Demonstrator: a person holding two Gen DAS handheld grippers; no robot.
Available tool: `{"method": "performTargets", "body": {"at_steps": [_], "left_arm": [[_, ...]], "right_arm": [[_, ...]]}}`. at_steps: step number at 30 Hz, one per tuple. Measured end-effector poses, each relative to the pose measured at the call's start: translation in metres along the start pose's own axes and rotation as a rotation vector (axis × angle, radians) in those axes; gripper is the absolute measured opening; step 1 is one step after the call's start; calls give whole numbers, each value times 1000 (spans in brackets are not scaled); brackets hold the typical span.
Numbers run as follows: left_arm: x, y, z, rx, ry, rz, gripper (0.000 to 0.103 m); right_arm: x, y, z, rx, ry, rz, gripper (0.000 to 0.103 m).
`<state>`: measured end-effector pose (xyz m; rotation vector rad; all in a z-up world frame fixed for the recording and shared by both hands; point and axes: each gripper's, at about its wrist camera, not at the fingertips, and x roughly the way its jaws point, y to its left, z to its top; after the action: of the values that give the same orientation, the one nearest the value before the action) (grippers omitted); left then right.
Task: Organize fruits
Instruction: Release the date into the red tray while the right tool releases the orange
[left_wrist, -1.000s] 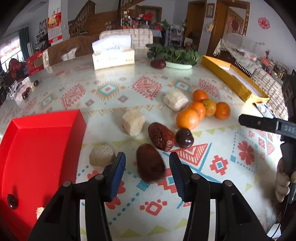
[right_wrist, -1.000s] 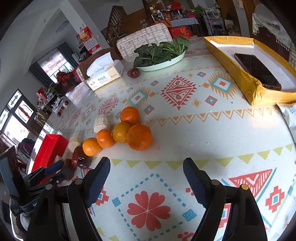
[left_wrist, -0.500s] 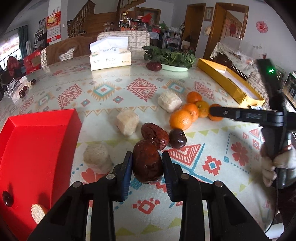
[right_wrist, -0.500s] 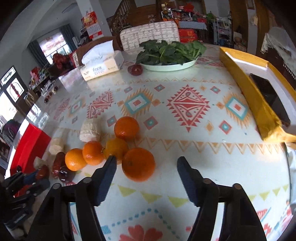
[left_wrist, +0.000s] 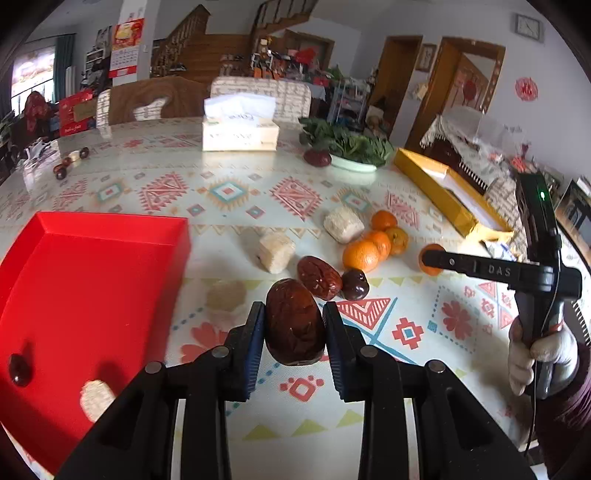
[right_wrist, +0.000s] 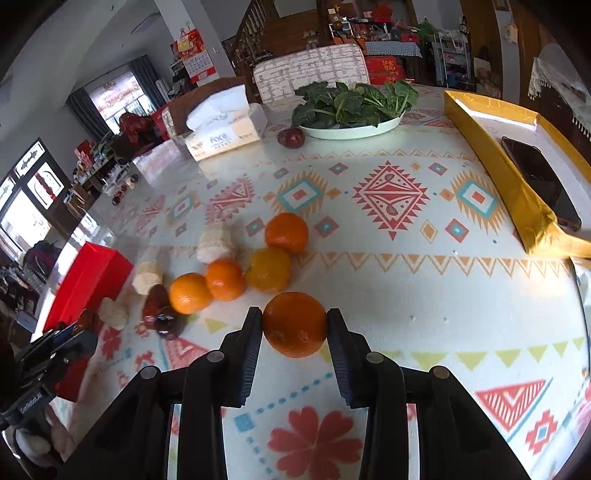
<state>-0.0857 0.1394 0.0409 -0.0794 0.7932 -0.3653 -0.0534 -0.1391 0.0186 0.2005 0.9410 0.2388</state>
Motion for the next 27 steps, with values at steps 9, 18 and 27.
{"method": "performTargets", "body": {"at_steps": [9, 18, 27], "left_arm": [[-42, 60, -3, -155, -82, 79, 31], [-68, 155, -23, -388, -101, 208, 31], [-74, 196, -36, -465, -99, 238, 34]], "right_arm": [[-29, 69, 0, -88, -24, 110, 39], [14, 184, -2, -202, 97, 316, 39], [75, 262, -8, -295, 196, 337, 39]]}}
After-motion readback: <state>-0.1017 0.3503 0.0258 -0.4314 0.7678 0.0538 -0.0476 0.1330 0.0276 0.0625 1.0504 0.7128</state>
